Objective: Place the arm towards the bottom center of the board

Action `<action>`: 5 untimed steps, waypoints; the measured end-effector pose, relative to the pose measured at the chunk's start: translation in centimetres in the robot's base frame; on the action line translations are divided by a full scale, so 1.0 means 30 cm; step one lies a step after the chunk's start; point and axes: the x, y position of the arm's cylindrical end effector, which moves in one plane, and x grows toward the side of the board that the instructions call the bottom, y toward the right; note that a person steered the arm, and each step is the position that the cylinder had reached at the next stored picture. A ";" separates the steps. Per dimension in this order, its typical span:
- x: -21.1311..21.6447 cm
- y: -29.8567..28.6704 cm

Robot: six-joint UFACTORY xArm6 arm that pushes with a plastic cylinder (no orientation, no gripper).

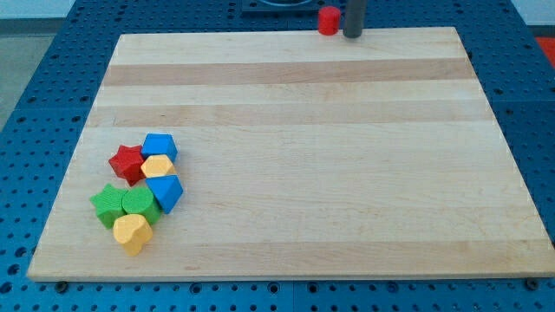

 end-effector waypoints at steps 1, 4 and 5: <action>-0.001 -0.001; -0.001 0.004; -0.001 0.004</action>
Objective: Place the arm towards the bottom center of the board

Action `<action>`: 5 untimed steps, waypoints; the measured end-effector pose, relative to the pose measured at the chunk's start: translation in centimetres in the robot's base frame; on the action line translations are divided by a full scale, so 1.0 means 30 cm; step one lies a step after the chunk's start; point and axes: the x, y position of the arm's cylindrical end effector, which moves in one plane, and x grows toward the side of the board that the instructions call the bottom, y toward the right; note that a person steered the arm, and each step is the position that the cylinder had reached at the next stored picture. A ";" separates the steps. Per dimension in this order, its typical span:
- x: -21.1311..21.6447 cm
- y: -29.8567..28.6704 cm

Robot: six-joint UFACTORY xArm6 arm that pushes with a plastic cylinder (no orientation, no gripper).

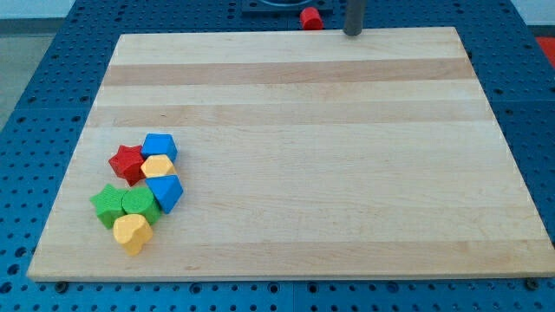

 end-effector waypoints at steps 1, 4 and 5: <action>-0.001 0.000; 0.304 -0.169; 0.390 -0.210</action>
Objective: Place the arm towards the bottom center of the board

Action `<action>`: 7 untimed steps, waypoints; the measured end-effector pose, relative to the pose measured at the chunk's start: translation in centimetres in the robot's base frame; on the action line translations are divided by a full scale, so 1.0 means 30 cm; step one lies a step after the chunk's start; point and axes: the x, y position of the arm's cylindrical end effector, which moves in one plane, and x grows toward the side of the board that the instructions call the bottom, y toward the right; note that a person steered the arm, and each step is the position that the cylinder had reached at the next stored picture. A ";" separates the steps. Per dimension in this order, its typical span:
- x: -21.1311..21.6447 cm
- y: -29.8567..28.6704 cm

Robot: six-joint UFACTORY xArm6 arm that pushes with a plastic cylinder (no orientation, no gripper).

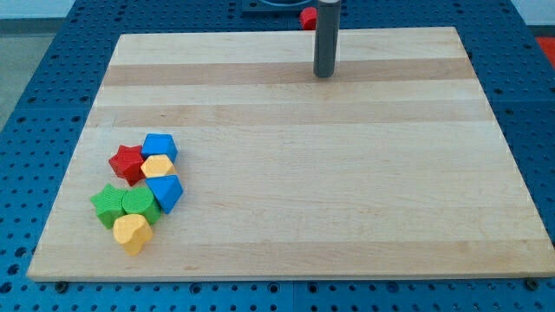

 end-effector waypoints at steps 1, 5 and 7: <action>0.095 -0.040; 0.318 -0.144; -0.223 -0.075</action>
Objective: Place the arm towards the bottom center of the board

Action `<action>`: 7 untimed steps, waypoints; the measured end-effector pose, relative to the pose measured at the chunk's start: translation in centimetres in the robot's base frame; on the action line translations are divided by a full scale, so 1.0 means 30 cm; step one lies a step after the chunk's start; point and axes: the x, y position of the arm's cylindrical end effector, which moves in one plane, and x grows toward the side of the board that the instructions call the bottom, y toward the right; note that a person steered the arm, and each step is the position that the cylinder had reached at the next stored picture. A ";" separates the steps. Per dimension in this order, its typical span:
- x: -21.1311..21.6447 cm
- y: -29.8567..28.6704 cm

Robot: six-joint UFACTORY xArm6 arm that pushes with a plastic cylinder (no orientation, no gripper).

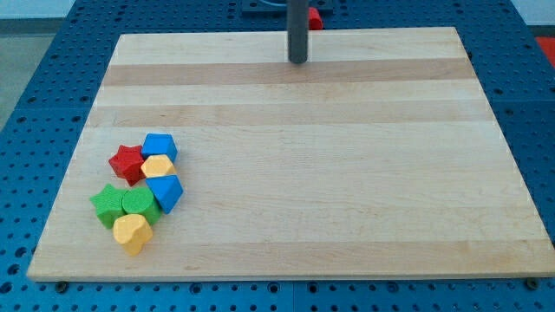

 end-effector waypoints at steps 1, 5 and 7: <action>0.069 0.178; 0.418 -0.208; 0.583 -0.249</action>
